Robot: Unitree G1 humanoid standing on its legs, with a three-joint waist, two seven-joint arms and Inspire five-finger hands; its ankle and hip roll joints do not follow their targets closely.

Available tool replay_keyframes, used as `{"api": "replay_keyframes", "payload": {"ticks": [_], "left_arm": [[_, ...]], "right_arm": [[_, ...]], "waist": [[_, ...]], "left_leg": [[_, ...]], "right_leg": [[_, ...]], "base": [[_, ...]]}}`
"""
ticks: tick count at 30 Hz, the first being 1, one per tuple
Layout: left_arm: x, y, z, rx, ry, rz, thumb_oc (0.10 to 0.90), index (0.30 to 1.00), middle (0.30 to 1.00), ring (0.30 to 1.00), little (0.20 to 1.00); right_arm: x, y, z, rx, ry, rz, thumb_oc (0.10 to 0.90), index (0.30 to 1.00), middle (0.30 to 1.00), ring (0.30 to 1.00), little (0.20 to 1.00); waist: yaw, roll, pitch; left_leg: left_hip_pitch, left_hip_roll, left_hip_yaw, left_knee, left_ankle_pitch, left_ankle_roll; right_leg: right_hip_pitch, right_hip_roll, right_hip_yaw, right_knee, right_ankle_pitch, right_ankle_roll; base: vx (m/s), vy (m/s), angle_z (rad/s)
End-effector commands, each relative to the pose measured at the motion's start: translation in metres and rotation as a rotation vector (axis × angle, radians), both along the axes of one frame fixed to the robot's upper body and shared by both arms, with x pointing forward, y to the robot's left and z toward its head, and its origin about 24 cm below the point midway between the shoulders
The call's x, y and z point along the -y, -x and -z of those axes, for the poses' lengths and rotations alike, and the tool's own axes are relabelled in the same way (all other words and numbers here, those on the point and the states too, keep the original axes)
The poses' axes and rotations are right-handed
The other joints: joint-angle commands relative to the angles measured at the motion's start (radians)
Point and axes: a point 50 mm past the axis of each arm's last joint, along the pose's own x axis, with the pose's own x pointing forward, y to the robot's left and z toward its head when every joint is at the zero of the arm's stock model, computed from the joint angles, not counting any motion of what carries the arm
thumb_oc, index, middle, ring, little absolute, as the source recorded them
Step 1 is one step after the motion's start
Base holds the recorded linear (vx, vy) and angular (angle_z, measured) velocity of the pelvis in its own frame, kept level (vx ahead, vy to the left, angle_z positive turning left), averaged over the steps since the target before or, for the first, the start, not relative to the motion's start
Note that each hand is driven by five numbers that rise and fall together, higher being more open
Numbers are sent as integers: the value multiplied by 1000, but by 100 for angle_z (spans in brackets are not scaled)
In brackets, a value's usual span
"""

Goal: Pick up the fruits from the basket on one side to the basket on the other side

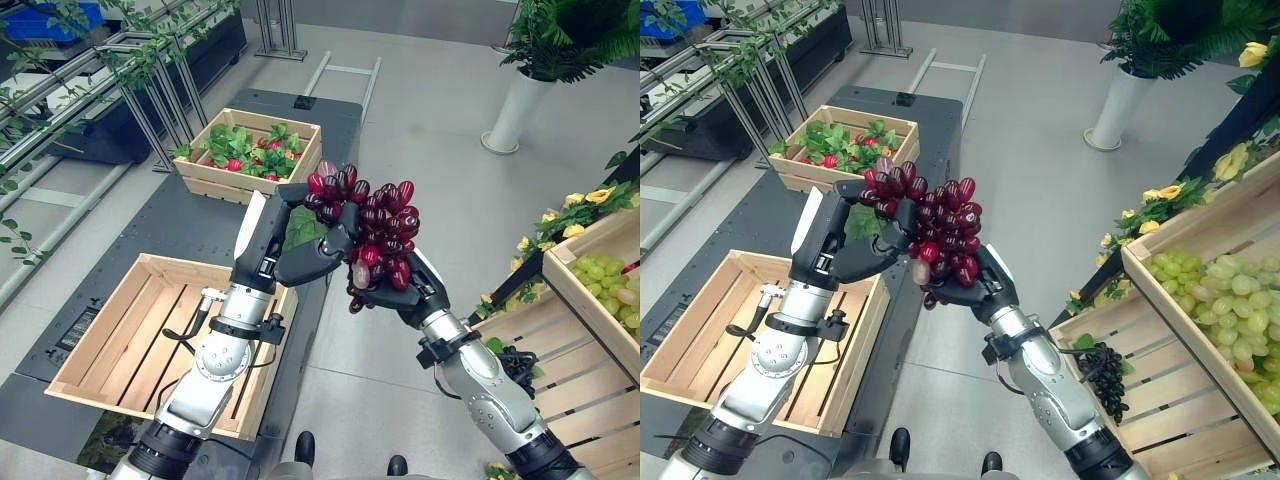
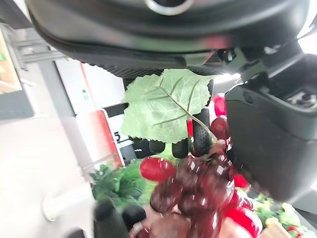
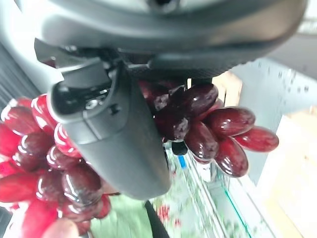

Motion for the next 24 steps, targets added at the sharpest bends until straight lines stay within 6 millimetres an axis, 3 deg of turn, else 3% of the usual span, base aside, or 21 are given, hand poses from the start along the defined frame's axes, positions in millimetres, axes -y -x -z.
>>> {"api": "replay_keyframes", "payload": {"ticks": [1, 7, 12, 18, 24], "left_arm": [[-15, -7, -31, 221, 96, -149, 800, 900, 900, 900, 900], [-41, -8, -34, 331, 108, -477, 800, 900, 900, 900, 900], [-54, -10, -33, 347, 132, -625, 800, 900, 900, 900, 900], [-56, -8, -35, 371, 194, -636, 800, 900, 900, 900, 900], [-43, -7, -38, 366, 264, -509, 800, 900, 900, 900, 900]], "right_arm": [[17, -8, -47, 288, -133, 173, 400, 300, 300, 300, 300], [29, -6, -47, 317, -75, 262, 400, 300, 300, 300, 300], [31, -7, -48, 340, -49, 305, 400, 300, 300, 300, 300], [32, -7, -45, 338, -27, 327, 400, 300, 300, 300, 300], [34, -10, -21, 238, -37, 336, 400, 300, 300, 300, 300]], "waist": [[-7, 2, -99], [-21, 2, -103], [-29, 1, -107], [-40, 4, -105], [-54, 5, -95]], "left_leg": [[56, -11, -10, 1, -125, 0], [57, -8, 3, 1, -126, -1], [56, -6, 12, 1, -121, -2], [60, -4, 25, 1, -125, -2], [74, 0, 47, 1, -135, 2]], "right_leg": [[-24, 42, 22, 3, 32, -45], [-32, 44, 42, 2, 35, -46], [-39, 43, 51, 2, 41, -45], [-43, 44, 63, 2, 41, -45], [-40, 47, 75, 7, 35, -43]], "base": [[-8, 25, -20], [-11, 22, -19], [-7, 17, -11], [-2, 5, -3], [1, -1, -14]]}}
